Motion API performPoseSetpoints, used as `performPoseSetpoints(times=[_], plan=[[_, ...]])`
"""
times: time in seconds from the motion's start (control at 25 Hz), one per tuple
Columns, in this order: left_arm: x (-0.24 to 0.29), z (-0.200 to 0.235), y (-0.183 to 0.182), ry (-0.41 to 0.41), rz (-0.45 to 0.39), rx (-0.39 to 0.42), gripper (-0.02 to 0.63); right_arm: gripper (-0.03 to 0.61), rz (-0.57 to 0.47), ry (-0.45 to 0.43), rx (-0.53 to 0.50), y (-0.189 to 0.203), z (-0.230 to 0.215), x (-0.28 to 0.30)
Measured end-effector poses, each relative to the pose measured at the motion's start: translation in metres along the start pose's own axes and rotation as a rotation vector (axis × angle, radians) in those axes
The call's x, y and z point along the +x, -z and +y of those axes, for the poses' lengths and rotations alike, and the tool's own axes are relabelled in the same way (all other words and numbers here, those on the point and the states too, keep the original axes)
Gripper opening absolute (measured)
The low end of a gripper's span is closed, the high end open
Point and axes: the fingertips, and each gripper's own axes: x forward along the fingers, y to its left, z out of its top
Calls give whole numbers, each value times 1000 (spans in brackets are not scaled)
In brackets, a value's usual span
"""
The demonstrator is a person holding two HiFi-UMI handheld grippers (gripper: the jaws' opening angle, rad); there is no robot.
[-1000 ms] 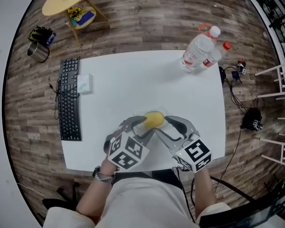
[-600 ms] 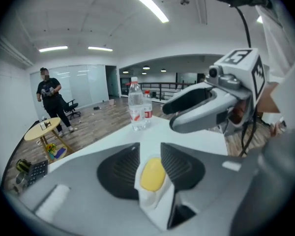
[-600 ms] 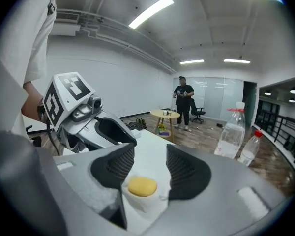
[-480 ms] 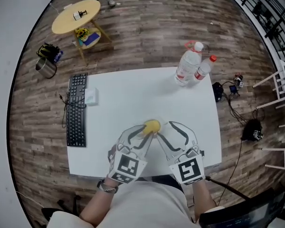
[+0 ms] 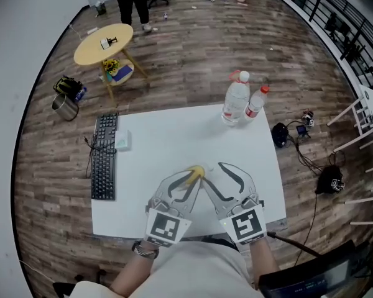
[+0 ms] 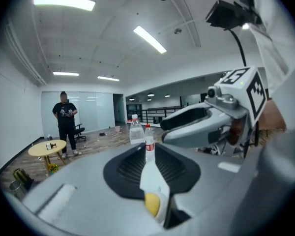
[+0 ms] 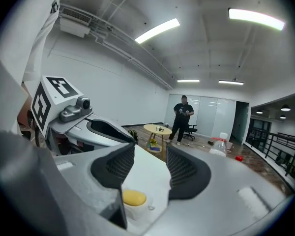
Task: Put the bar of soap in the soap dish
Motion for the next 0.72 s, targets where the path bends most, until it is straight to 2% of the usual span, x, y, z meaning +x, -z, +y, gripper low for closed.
performPoseSetpoints(times=[0.32, 0.44, 0.64, 0.72], plan=[[-3, 2, -27, -46, -79, 13, 33, 202, -52, 37, -23, -20, -10, -13], [-6, 2, -34, -79, -98, -20, 9, 201, -78, 58, -6, -26, -17, -23], [-15, -3, -46, -130, -144, -90, 8, 189, -90, 73, 29, -25, -26, -40], [-19, -6, -48, -140, -153, -85, 8, 185, -109, 72, 19, -30, -28, -47]])
